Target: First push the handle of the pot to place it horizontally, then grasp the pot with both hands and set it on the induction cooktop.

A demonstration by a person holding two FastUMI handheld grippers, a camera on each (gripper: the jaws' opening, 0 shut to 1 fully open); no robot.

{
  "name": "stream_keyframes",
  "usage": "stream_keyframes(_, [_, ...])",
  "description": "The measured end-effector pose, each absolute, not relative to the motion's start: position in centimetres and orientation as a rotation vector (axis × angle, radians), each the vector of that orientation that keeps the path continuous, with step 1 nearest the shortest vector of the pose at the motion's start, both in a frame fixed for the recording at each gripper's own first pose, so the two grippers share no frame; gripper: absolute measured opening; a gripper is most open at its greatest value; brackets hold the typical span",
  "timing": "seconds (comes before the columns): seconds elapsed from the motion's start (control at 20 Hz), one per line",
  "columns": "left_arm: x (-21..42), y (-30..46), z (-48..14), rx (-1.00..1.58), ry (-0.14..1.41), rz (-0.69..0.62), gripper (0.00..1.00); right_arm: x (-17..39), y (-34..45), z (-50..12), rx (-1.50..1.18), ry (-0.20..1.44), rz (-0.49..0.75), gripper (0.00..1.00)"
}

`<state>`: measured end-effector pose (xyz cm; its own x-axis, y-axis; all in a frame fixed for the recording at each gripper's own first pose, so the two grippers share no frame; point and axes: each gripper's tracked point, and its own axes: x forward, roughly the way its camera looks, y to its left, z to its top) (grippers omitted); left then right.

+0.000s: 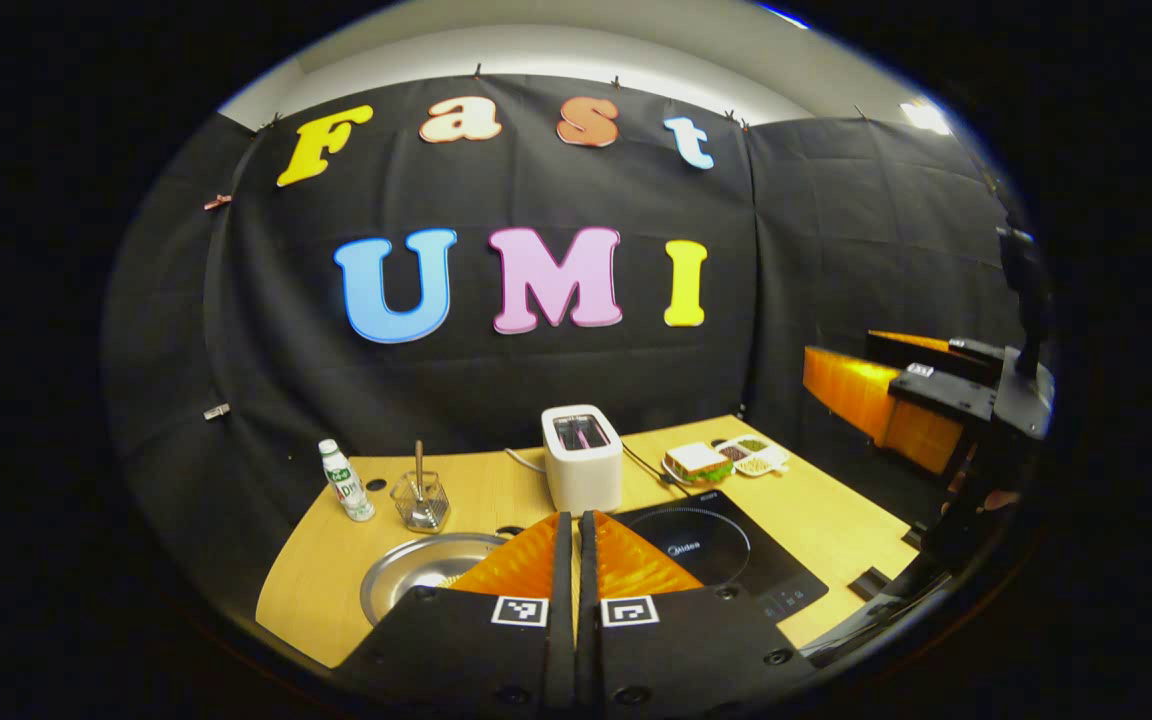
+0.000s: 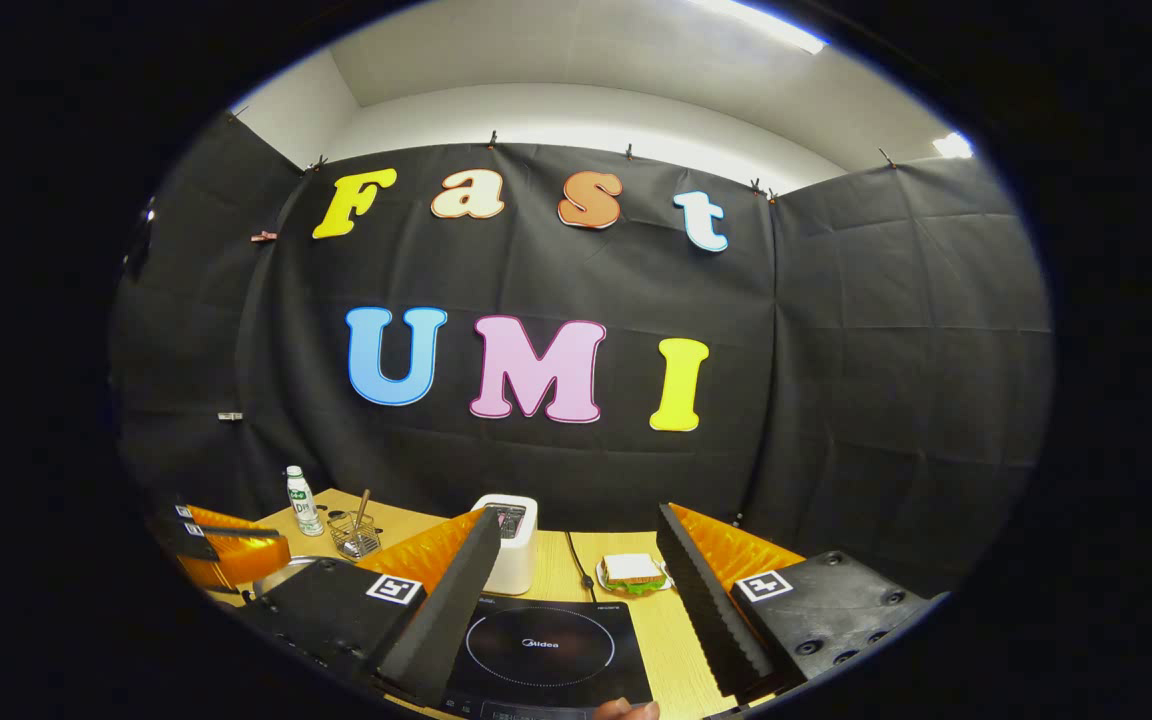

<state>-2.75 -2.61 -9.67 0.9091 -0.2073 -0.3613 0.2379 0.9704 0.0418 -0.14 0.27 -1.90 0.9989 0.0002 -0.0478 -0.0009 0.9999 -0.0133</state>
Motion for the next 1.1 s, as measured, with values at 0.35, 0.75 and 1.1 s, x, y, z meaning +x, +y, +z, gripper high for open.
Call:
stream_keyframes(0.35, [-6.0,-2.9,-16.5,0.058,0.622,-0.377,0.05,-0.1,0.1,-3.2,-0.006,0.082,0.001,0.98])
stream_keyframes(0.75, [-11.7,2.4,-26.4,-0.034,1.066,-0.379,0.05,0.1,-1.1,-4.0,0.007,0.11,-0.021,0.98])
stream_keyframes(1.1, [-11.6,9.7,-30.7,0.017,1.241,-0.293,0.05,0.1,-1.8,-4.6,0.011,0.125,-0.034,0.98])
